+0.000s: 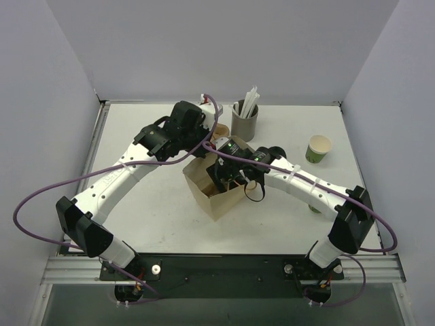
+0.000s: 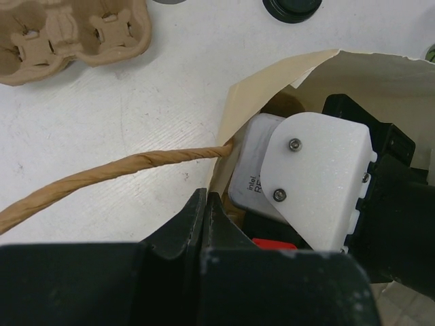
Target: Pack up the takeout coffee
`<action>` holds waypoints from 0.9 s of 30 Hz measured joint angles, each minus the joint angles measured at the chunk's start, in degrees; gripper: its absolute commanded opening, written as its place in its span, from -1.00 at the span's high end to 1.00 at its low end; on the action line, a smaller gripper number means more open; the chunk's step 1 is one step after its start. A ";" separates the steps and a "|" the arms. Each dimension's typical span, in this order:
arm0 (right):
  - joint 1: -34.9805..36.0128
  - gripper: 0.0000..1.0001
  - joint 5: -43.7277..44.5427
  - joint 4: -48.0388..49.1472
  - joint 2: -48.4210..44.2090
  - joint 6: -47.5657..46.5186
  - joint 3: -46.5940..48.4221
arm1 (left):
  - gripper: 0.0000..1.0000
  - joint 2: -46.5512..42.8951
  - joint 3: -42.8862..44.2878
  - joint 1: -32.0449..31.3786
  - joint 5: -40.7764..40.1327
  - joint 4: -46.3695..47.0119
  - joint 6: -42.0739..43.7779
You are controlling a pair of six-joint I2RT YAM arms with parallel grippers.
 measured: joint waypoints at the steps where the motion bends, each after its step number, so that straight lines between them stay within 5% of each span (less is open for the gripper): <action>1: 0.00 -0.52 0.11 -0.63 0.00 0.02 0.42 | 1.00 -0.04 0.00 0.00 0.00 0.09 -0.11; 27: -5.05 -0.58 -2.93 -5.97 -6.69 9.25 12.15 | 1.00 1.51 1.14 -2.14 -0.44 -2.36 -10.16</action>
